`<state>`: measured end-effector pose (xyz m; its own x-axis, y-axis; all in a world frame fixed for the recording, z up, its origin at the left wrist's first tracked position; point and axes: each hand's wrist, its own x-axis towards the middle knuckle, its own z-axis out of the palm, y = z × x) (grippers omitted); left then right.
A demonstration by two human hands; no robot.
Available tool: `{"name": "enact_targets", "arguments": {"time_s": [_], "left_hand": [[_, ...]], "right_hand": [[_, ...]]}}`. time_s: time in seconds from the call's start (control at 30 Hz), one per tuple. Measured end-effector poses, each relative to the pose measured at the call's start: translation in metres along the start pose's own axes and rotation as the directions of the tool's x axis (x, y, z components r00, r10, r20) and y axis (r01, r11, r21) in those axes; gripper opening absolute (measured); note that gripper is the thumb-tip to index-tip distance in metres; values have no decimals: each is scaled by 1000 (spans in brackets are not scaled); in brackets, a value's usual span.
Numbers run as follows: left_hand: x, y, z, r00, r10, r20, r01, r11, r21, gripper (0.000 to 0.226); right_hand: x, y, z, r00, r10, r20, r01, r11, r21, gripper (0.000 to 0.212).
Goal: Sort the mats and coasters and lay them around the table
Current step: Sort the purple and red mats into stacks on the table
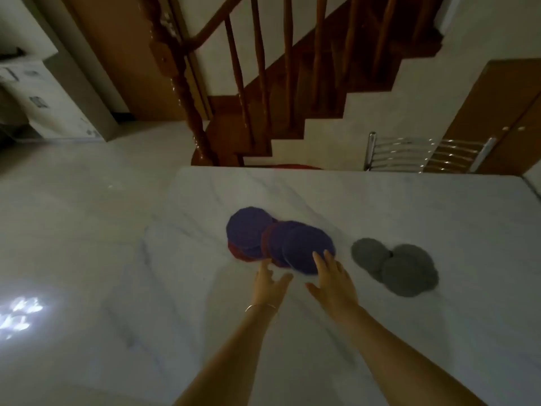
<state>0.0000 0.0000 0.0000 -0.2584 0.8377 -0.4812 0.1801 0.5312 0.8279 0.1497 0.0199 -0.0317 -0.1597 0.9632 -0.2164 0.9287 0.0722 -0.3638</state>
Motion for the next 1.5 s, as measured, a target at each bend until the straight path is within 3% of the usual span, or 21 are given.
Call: {"name": "enact_targets", "arguments": {"time_s": [0.07,0.13,0.2,0.33,0.43,0.5,0.6,0.67,0.87,0.97,1.27,1.5], "left_hand": [[20,-4,-6,986,-158,57,167,955,-244,47],[38,-8,-19,927,-335,167,373,789,-489,28],[50,-19,-31,882,-400,249,468,679,-566,27],[62,-38,-48,852,-433,293,522,660,-541,40],[66,-43,-56,829,-441,343,558,610,-563,42],[68,-45,-59,820,-440,367,571,582,-579,43],[69,-45,-66,813,-424,399,581,536,-612,45],[67,-47,-73,808,-403,429,588,506,-631,47],[55,-65,-100,817,-403,411,573,489,-658,49],[47,-76,-115,816,-416,401,571,479,-667,49],[30,-101,-143,811,-406,421,574,414,-706,53],[30,-103,-147,809,-439,390,569,424,-704,53]], "right_hand": [[18,-7,16,1000,21,3,-21,1000,-7,74],[32,-10,30,1000,19,13,-18,999,-35,73],[44,-10,38,1000,10,8,-10,997,-71,72],[57,-2,43,998,62,-20,-63,995,-78,65],[54,-4,43,999,12,-51,-19,989,-144,50],[49,-11,41,985,9,-175,-18,999,-50,43],[38,-31,35,891,78,-448,10,981,191,40],[24,-50,38,854,38,-519,81,975,205,42],[-29,-98,78,929,-237,-283,244,970,-13,55],[-43,-110,94,951,-244,-191,236,970,-61,56],[-52,-124,105,938,-318,-138,293,941,-171,54],[-44,-124,102,919,-381,-102,374,924,-78,43]]}}
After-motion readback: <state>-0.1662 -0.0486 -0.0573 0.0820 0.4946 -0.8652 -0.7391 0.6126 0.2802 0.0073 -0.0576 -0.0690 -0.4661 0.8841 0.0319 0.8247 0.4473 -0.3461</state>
